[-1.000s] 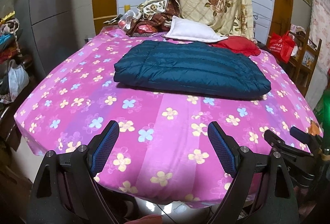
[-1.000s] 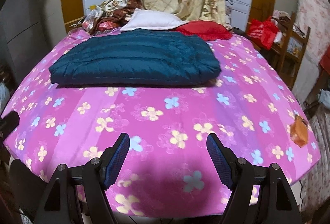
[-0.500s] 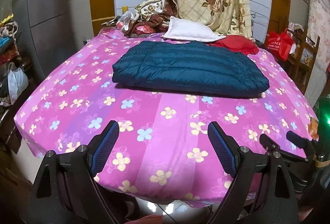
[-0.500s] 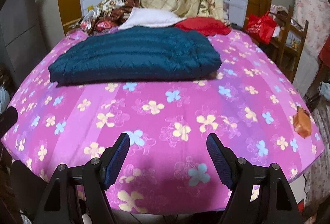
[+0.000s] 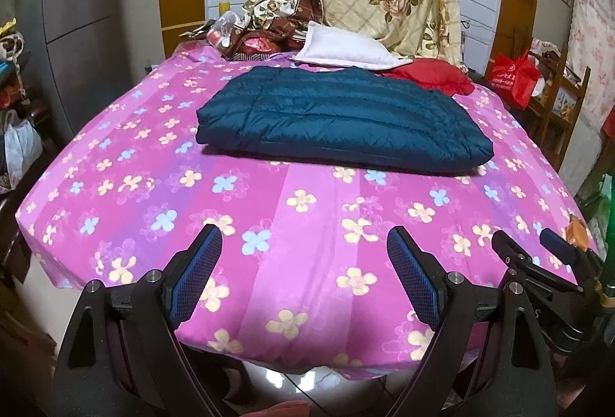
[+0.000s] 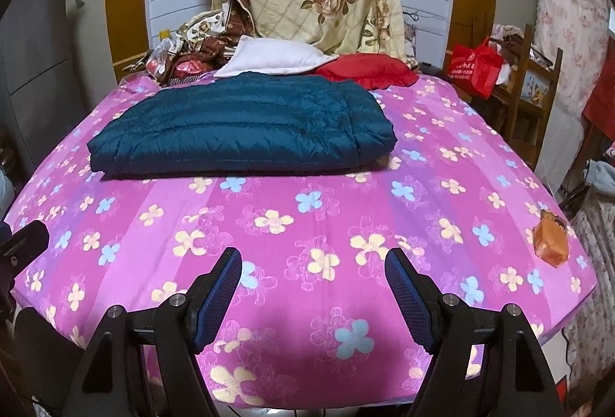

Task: Fold large clothes

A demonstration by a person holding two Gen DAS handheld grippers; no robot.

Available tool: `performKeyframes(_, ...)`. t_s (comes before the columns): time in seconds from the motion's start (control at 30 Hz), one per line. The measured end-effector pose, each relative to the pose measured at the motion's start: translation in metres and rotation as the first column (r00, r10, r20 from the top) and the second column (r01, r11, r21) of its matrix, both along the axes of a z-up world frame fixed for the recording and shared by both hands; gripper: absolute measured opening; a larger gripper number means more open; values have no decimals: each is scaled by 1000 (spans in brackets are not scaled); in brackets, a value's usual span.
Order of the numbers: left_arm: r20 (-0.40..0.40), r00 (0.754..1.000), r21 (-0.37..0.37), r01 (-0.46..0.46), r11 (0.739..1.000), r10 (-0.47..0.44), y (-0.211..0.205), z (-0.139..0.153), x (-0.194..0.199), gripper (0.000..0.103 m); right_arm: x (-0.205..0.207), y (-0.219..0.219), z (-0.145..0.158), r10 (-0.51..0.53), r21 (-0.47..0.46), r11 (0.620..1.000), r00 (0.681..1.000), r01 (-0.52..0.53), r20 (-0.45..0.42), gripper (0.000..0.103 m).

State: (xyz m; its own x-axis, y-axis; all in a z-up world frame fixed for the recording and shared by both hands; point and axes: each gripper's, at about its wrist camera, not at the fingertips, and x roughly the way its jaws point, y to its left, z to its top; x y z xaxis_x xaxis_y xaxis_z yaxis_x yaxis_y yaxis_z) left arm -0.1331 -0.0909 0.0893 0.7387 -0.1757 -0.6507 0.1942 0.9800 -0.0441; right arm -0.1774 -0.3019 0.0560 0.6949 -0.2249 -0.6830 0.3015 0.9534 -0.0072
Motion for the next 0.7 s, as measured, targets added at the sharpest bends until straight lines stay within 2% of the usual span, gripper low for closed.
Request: performKeyframes(0.7,-19,999,-11,45,999,-45,-5,-6,2,88,-1,1,-2,4,13,1000,1000,-4,6,75)
